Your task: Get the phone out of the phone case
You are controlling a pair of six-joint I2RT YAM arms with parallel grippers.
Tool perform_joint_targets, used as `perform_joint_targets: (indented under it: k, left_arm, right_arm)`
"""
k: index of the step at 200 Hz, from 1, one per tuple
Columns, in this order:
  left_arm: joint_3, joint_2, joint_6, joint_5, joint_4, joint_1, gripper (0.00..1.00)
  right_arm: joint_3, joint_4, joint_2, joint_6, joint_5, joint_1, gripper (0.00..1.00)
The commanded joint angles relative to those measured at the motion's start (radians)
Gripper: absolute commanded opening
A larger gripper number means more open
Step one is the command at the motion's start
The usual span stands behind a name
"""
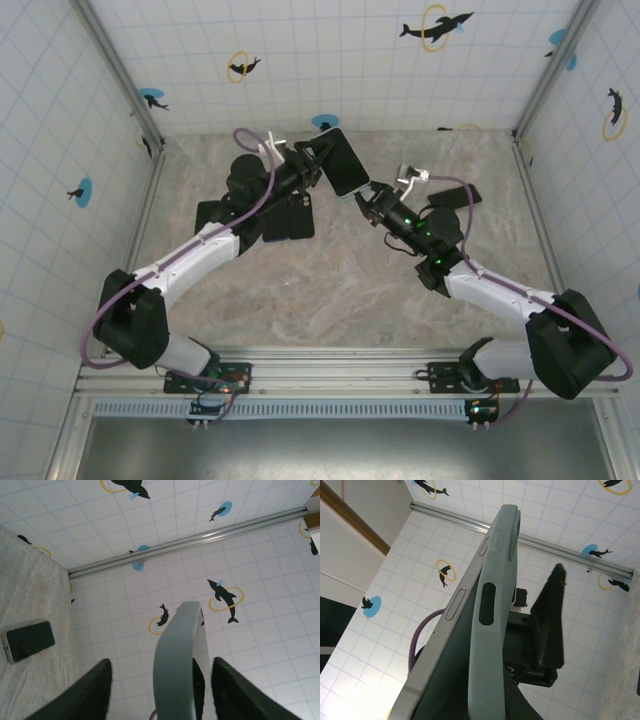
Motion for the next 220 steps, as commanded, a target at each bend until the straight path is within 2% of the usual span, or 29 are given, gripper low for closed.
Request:
perform_joint_targets:
  k: [1, 19, 56, 82, 115, 147, 168, 220]
  left_arm:
    - [0.048, -0.02, 0.045, -0.014, -0.075, 0.006, 0.65]
    - [0.05, -0.058, 0.075, -0.063, -0.158, 0.007, 0.74]
    - [-0.044, -0.157, 0.007, -0.168, -0.207, -0.031, 0.77]
    - [-0.116, -0.206, -0.076, -0.282, -0.187, -0.126, 0.77]
    - [-0.108, -0.187, -0.151, -0.39, -0.127, -0.267, 0.77]
    - [-0.091, -0.152, -0.185, -0.451, -0.074, -0.34, 0.73]
    - [-0.09, -0.134, -0.213, -0.447, -0.05, -0.347, 0.65]
    - [-0.091, -0.121, -0.22, -0.452, -0.029, -0.347, 0.57]
  right_arm:
    - [-0.008, 0.134, -0.005, -0.005, 0.042, -0.008, 0.07]
    - [-0.009, 0.121, -0.007, -0.018, 0.086, -0.009, 0.07]
    - [0.001, 0.094, 0.009, -0.047, 0.203, -0.011, 0.07]
    - [0.003, 0.093, 0.03, -0.073, 0.293, -0.004, 0.07]
    - [0.012, 0.083, 0.058, -0.107, 0.359, 0.011, 0.07]
    - [0.027, 0.105, 0.087, -0.141, 0.352, 0.022, 0.07]
    - [0.02, 0.102, 0.085, -0.155, 0.355, 0.025, 0.07]
    - [0.008, 0.116, 0.074, -0.164, 0.343, 0.033, 0.07]
